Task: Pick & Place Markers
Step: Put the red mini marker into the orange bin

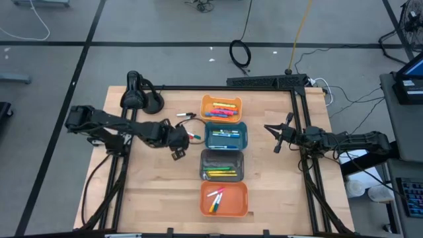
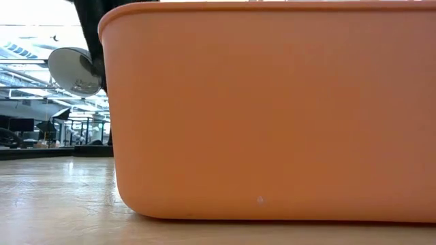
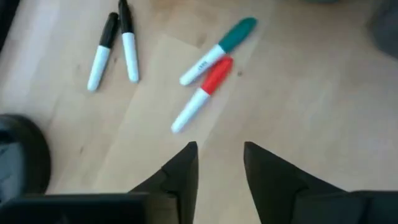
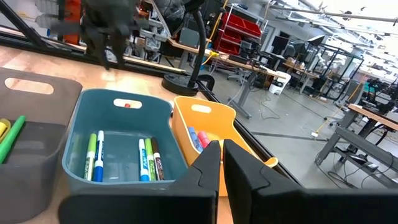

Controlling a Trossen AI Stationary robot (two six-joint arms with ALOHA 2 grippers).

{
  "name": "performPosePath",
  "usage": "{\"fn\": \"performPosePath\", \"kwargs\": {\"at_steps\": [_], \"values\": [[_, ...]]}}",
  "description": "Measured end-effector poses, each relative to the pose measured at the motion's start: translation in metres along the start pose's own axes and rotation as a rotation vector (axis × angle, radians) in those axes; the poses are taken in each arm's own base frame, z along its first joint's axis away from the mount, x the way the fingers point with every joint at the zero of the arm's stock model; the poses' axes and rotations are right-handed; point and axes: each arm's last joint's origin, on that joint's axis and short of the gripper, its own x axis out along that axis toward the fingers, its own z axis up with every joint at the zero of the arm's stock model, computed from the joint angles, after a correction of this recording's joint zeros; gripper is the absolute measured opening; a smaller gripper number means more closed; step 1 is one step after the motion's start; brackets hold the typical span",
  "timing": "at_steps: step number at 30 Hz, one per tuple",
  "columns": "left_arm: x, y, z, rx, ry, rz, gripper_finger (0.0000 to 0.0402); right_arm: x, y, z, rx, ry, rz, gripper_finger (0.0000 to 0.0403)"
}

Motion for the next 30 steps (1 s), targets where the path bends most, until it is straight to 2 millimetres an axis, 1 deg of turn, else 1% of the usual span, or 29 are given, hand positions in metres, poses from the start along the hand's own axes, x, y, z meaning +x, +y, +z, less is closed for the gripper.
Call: {"fn": "performPosePath", "kwargs": {"at_steps": [4,7,9,13,16,19,26,30], "values": [[0.029,0.021,-0.003,-0.005,0.02,0.038,0.0154,0.0,0.0,0.0,0.0,0.0,0.0,0.0011],[0.041,0.033,-0.002,0.01,0.023,0.044,0.0164,0.0,0.0,0.0,0.0,0.0,0.0,0.0011],[0.045,0.037,0.001,0.047,0.014,-0.01,0.0165,0.0,0.0,0.0,0.0,0.0,0.0,0.0011],[0.053,0.041,0.011,0.037,-0.074,-0.155,0.0156,0.0,0.0,0.0,0.0,0.0,0.0,0.0011],[0.064,0.045,0.014,0.03,-0.111,-0.19,0.0145,0.0,0.0,0.0,0.0,0.0,0.0,0.0011],[0.071,0.047,0.016,0.035,-0.111,-0.206,0.0135,0.0,0.0,0.0,0.0,0.0,0.0,0.0011],[0.098,0.042,0.011,0.085,-0.008,-0.192,0.0127,0.0,0.0,0.0,0.0,0.0,0.0,0.0011],[0.108,0.039,0.011,0.094,0.018,-0.19,0.0127,0.0,0.0,0.0,0.0,0.0,0.0,0.0011]]}}
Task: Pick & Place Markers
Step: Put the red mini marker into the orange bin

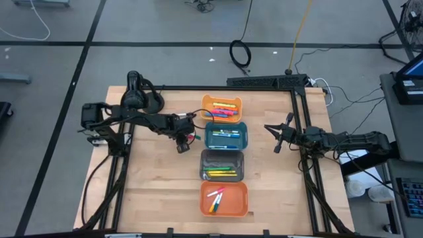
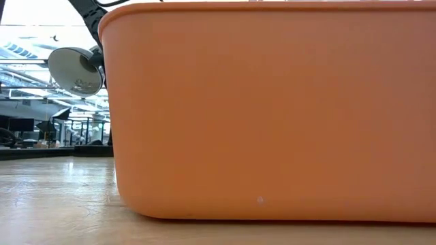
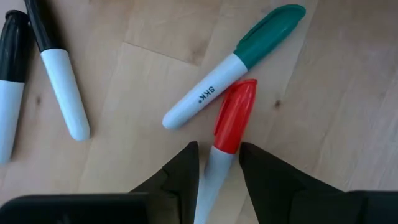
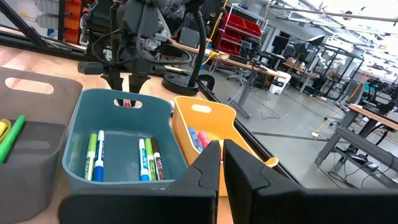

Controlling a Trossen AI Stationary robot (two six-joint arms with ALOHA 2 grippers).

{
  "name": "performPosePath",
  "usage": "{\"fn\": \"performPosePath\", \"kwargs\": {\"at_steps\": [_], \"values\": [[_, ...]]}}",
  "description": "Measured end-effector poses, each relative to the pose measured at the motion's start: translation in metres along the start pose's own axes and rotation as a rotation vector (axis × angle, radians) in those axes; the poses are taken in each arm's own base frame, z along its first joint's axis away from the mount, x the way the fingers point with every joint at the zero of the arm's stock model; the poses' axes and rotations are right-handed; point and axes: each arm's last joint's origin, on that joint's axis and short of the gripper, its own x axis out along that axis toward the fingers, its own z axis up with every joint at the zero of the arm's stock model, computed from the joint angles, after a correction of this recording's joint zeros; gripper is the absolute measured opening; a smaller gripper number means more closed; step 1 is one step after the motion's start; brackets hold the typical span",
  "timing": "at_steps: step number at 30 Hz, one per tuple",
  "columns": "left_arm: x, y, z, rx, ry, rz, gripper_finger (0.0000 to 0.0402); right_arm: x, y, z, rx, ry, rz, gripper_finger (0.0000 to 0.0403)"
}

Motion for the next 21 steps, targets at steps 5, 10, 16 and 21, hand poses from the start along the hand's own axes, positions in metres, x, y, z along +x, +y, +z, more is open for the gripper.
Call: {"fn": "performPosePath", "kwargs": {"at_steps": [5,10,16,21], "values": [[0.0027,-0.0025,-0.0012,0.002,0.015,-0.007,0.0127,0.0,0.0,0.0,0.0,0.0,0.0,0.0011],[0.0022,-0.0071,-0.0027,0.022,0.024,-0.041,0.0125,0.0,0.0001,-0.0002,0.0,0.001,0.0,0.0011],[0.0023,-0.0097,-0.0034,0.049,0.029,-0.059,0.0072,0.0,0.0,0.0,0.0,0.0,0.0,0.0011],[0.0021,-0.0098,-0.0057,0.036,0.054,-0.064,0.0039,0.0,0.0,-0.0001,0.0,0.0,0.0,0.0011]]}}
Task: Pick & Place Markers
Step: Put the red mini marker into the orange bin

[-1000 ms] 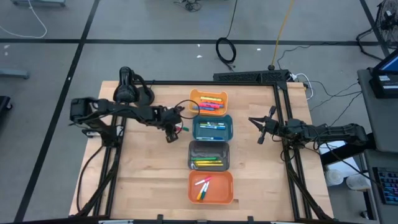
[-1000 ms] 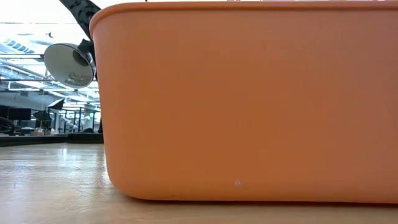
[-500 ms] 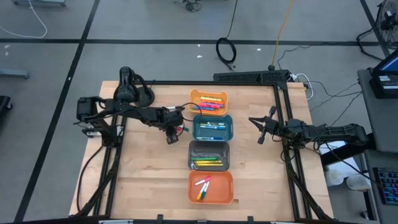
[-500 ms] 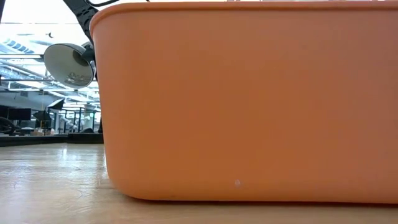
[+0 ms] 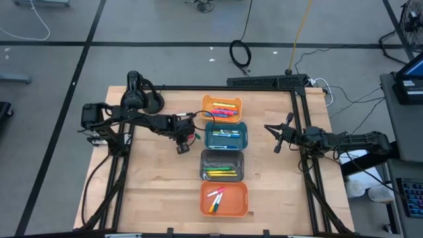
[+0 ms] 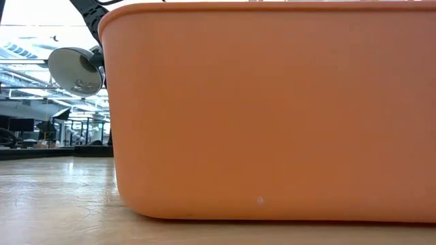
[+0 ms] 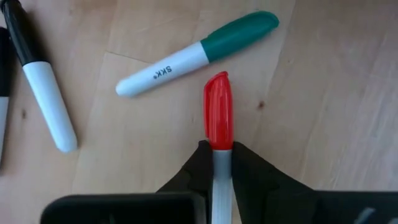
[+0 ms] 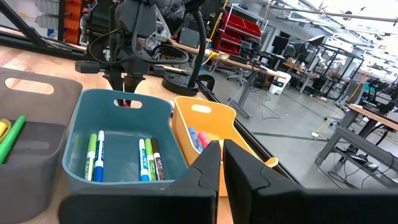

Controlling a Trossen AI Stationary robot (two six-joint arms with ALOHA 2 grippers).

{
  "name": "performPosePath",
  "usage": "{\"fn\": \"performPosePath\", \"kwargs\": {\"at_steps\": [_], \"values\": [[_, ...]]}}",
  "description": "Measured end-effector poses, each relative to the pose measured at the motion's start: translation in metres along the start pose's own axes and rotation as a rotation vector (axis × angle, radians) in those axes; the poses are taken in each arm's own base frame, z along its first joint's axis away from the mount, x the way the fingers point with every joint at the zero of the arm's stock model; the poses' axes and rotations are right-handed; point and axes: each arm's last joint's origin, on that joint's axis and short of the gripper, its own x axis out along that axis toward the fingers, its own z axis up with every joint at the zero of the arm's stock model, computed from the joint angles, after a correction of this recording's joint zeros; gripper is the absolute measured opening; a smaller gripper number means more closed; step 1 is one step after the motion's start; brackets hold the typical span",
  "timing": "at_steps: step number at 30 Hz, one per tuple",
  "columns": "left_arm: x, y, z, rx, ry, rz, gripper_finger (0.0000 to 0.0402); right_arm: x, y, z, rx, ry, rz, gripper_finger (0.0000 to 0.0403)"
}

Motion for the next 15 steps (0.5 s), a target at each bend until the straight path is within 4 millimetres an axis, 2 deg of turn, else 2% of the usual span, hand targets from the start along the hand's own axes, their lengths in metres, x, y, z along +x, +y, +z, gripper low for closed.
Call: {"fn": "performPosePath", "kwargs": {"at_steps": [7,10,15], "values": [[-0.012,-0.007,-0.004,-0.014,-0.008,0.017,0.0039,0.0,0.0,0.0,0.0,0.0,0.0,0.0011],[-0.027,-0.017,-0.01,0.014,-0.014,-0.029,0.0039,0.0,0.0,0.0,0.0,0.0,0.0,0.0011],[-0.06,-0.032,-0.009,0.031,-0.169,-0.033,0.0039,0.0,0.0,0.0,0.0,0.0,0.0,0.0011]]}}
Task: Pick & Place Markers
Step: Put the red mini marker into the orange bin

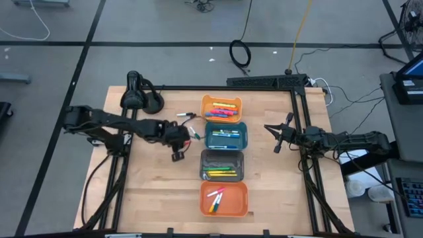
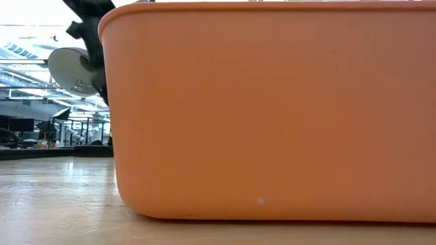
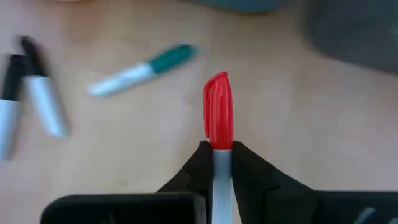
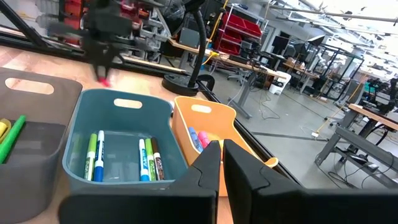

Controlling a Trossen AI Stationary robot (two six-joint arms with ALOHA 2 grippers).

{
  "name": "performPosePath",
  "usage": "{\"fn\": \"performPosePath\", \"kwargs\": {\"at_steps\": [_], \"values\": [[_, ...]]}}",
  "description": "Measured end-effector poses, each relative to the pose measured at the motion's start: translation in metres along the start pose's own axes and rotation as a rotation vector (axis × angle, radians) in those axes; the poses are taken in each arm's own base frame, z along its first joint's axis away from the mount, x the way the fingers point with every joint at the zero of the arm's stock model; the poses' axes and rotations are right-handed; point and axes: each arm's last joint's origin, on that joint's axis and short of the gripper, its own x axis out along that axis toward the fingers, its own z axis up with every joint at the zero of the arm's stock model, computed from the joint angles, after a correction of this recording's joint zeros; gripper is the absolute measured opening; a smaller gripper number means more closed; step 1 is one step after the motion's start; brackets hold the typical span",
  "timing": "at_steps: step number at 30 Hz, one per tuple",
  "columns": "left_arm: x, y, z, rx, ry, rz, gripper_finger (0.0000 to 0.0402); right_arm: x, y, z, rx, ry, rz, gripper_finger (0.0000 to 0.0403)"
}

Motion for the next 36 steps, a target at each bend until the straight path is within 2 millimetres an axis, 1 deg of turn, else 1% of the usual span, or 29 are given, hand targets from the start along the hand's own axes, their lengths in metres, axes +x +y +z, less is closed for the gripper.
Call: {"fn": "performPosePath", "kwargs": {"at_steps": [3,6,13,16,18,21,24,25,26,28,31,33,36], "values": [[-0.017,-0.014,-0.002,0.003,-0.062,-0.049,0.0039,0.0,0.0,0.0,0.0,0.0,0.0,0.0011],[-0.035,-0.03,0.0,0.026,-0.171,-0.095,0.0039,0.0,0.0,0.0,0.0,0.0,0.0,0.0011],[-0.068,-0.075,0.003,0.051,-0.437,-0.275,0.0039,0.0,0.0,0.0,0.0,0.0,0.0,0.0011],[-0.083,-0.096,0.004,0.121,-0.488,-0.343,0.0039,0.0,0.0,0.0,0.0,0.0,0.0,0.0011],[-0.094,-0.112,0.011,0.139,-0.538,-0.337,0.0039,0.0,0.0,0.0,0.0,-0.001,-0.001,0.0011],[-0.108,-0.132,0.021,0.166,-0.549,-0.293,0.0039,0.0,0.0,0.0,0.0,-0.001,0.0,0.0011],[-0.122,-0.16,0.043,0.224,-0.557,-0.282,0.0039,0.0,0.0,0.0,0.0,0.0,0.0,0.0011],[-0.125,-0.168,0.047,0.258,-0.531,-0.266,0.0039,0.0,0.0,0.0,0.0,-0.001,-0.001,0.0011],[-0.125,-0.178,0.051,0.294,-0.501,-0.244,0.0039,0.0,0.0,0.0,0.0,0.0,0.0,0.0011],[-0.123,-0.196,0.065,0.342,-0.47,-0.203,0.0039,0.0,0.0,0.0,0.0,0.0,0.0,0.0011],[-0.114,-0.218,0.077,0.417,-0.393,-0.144,0.0039,0.0,0.0,0.0,0.0,0.0,-0.001,0.0011],[-0.102,-0.23,0.086,0.457,-0.378,-0.128,0.0039,0.0,0.0,0.0,0.0,0.0,0.0,0.0011],[-0.075,-0.242,0.09,0.519,-0.331,-0.109,0.0039,0.0,0.0,0.0,0.0,0.0,0.0,0.0011]]}}
